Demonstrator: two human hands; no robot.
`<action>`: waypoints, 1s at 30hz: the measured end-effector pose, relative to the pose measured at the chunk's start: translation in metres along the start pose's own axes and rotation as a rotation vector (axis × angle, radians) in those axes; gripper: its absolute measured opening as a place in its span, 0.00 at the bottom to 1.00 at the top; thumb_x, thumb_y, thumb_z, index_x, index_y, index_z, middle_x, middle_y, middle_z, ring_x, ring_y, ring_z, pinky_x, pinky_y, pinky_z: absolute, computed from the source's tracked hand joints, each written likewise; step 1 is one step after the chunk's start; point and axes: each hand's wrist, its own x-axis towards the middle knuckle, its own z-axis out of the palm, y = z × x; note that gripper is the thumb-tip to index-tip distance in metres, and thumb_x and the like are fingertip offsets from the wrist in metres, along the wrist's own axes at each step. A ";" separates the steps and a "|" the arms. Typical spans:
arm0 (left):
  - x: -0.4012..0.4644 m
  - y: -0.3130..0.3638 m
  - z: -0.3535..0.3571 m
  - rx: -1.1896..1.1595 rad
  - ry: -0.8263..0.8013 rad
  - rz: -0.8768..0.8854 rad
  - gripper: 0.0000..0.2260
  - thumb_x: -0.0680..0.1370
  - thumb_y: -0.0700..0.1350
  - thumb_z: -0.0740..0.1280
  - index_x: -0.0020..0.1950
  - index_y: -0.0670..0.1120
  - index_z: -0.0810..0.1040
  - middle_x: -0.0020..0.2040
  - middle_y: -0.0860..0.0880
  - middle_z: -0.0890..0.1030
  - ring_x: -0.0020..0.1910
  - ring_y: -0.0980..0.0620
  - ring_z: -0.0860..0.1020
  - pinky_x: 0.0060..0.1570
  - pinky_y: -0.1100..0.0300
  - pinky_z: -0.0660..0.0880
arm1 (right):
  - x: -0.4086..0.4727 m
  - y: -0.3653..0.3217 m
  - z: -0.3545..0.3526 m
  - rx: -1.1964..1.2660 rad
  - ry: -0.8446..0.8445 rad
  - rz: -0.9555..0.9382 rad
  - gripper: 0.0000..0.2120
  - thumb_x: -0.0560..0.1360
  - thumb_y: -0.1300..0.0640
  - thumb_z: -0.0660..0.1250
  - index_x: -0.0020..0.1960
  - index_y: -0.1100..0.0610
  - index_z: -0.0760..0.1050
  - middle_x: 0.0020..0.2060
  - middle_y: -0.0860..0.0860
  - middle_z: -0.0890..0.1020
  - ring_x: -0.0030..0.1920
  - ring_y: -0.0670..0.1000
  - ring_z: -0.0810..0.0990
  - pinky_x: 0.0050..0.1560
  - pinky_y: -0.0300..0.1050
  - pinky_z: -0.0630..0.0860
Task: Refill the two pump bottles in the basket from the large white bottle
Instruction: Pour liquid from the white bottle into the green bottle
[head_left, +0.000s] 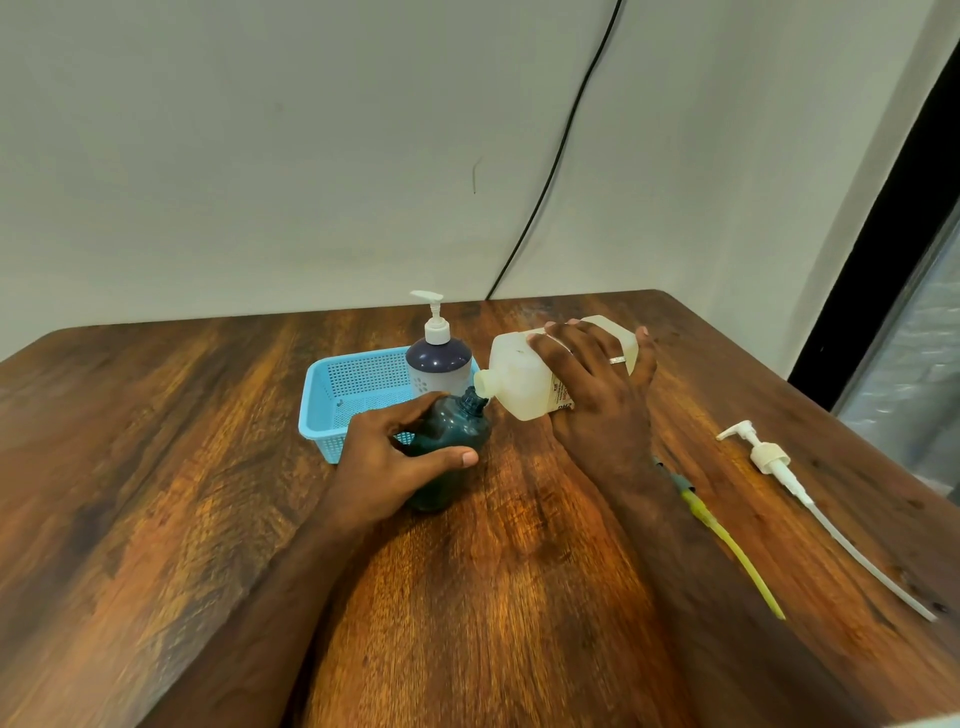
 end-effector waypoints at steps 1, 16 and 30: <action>0.000 0.000 0.000 -0.001 -0.002 -0.002 0.24 0.62 0.60 0.78 0.56 0.66 0.77 0.53 0.68 0.81 0.57 0.70 0.76 0.52 0.69 0.74 | 0.000 0.000 0.000 0.001 0.001 -0.001 0.35 0.67 0.54 0.78 0.70 0.47 0.68 0.69 0.52 0.75 0.72 0.57 0.69 0.73 0.72 0.49; -0.001 0.000 -0.001 -0.022 -0.003 -0.012 0.27 0.62 0.60 0.78 0.59 0.63 0.77 0.56 0.65 0.81 0.59 0.63 0.77 0.55 0.64 0.76 | 0.000 0.001 0.001 -0.004 0.013 -0.009 0.35 0.68 0.52 0.78 0.70 0.46 0.66 0.69 0.52 0.75 0.72 0.58 0.69 0.72 0.73 0.50; -0.003 0.002 0.000 -0.029 0.006 -0.009 0.28 0.62 0.59 0.79 0.61 0.62 0.78 0.58 0.62 0.82 0.60 0.60 0.78 0.57 0.61 0.77 | 0.000 0.001 0.000 0.011 0.026 -0.012 0.34 0.68 0.54 0.77 0.70 0.46 0.67 0.68 0.51 0.75 0.72 0.56 0.68 0.73 0.71 0.48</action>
